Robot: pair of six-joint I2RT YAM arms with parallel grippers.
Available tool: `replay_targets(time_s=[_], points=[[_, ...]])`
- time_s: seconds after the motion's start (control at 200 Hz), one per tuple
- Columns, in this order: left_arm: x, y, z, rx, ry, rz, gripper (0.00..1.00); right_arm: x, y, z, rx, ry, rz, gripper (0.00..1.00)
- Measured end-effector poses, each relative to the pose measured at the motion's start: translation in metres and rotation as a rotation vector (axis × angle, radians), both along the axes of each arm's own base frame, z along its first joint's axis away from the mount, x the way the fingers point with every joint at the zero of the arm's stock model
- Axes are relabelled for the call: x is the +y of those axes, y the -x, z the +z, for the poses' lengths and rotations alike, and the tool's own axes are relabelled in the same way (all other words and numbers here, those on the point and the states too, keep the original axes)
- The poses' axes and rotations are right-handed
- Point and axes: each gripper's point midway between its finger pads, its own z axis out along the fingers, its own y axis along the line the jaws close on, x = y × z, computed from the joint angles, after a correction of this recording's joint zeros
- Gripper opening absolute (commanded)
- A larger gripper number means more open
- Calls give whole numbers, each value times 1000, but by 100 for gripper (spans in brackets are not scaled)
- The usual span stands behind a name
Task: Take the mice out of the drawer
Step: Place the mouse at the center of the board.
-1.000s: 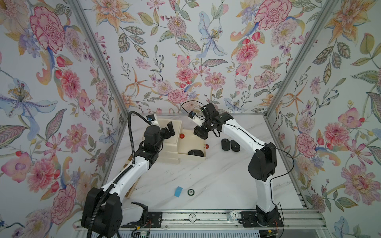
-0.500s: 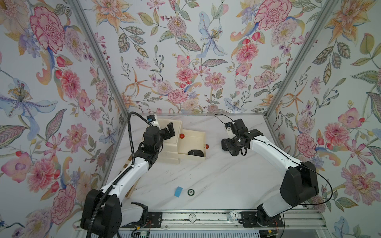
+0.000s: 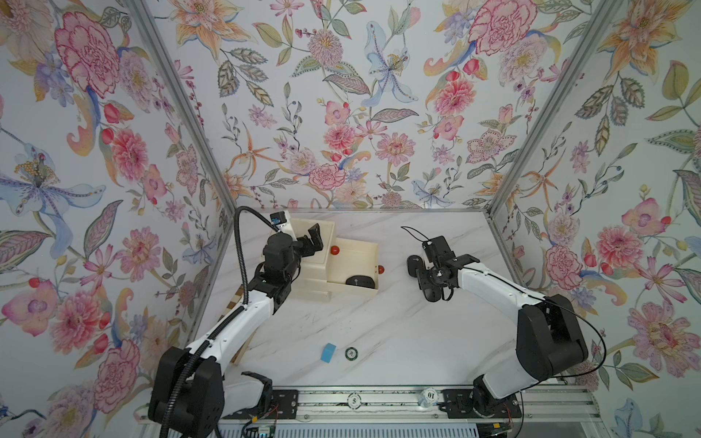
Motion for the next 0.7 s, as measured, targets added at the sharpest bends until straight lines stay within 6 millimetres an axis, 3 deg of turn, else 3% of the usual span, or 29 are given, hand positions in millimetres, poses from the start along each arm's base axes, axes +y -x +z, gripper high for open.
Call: replay_targets(time_s=[0.2, 0.701], points=[[-1, 0, 4, -31, 3, -4, 100, -2, 4, -19, 43, 9, -17, 46], [-5, -2, 17, -105, -7, -32, 100, -10, 9, -28, 60, 12, -41, 46]])
